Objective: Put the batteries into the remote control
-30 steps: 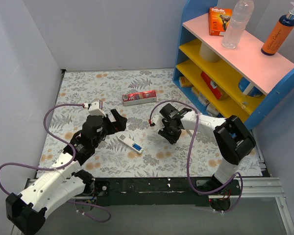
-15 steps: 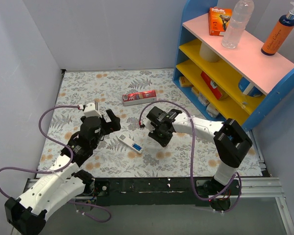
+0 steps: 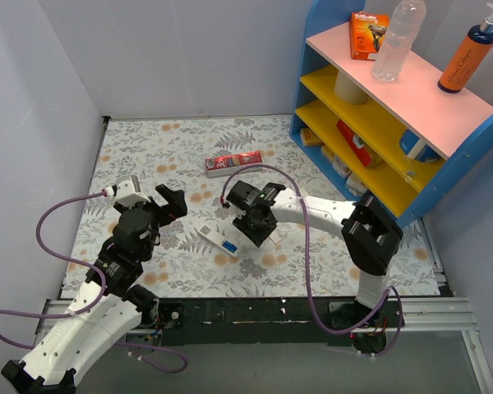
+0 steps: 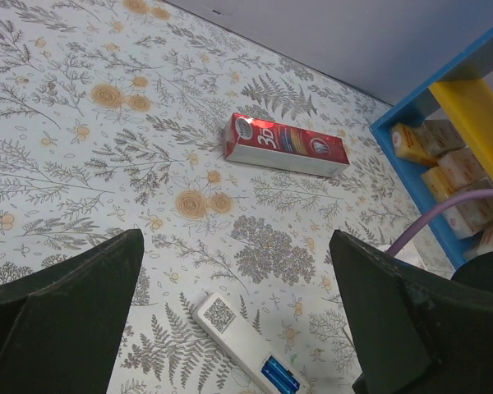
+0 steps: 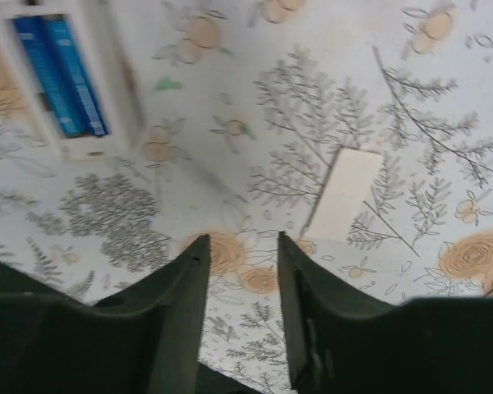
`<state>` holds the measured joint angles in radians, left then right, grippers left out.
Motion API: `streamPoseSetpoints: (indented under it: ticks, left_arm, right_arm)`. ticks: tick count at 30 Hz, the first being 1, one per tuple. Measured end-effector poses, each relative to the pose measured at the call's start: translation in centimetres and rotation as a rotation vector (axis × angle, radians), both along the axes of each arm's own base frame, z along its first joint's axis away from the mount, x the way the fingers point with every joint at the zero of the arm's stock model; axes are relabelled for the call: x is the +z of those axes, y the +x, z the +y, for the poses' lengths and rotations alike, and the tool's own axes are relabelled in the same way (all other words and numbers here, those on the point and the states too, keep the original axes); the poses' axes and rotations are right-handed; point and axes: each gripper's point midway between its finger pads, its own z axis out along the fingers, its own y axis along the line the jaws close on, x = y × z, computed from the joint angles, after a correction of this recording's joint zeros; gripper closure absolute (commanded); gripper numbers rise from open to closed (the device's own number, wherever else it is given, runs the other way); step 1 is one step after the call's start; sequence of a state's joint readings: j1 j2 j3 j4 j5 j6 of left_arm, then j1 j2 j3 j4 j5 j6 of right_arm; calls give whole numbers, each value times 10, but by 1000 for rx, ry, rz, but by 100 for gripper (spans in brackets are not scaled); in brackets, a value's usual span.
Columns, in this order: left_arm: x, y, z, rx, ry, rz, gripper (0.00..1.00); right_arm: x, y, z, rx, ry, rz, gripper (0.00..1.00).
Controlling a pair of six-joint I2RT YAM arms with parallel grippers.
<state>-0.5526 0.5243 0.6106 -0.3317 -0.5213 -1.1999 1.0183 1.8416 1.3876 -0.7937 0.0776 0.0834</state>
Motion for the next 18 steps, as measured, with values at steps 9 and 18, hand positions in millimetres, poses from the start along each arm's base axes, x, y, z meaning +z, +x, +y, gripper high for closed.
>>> streamPoseSetpoints:
  ticks: [9,18]
  left_arm:
    - [-3,-1,1,0,10,-1,2]
    - [-3,-1,1,-1,14,0,2]
  right_arm:
    - [-32,24,-58,-159,-71,28,46]
    - [-42,30,-55,-146,-65,29,50]
